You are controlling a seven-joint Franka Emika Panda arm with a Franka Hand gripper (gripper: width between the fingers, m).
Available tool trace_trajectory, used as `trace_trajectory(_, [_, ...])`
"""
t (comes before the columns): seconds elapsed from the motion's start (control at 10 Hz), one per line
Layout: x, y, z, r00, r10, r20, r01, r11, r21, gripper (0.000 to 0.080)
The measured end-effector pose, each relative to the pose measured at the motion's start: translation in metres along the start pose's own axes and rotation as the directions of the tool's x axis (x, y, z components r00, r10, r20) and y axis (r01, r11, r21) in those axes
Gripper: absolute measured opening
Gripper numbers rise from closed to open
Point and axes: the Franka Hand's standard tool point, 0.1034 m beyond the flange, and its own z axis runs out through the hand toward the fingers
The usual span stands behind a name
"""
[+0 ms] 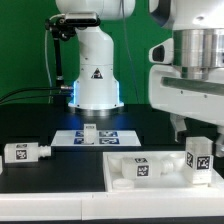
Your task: Assemble one leg
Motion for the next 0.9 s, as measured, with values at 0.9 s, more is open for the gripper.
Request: trace_trajectory(0.9, [-0.0008,-0.0014,0.006,0.765,-0.643,-0.01,0.643,0.765,-0.022,0.0649])
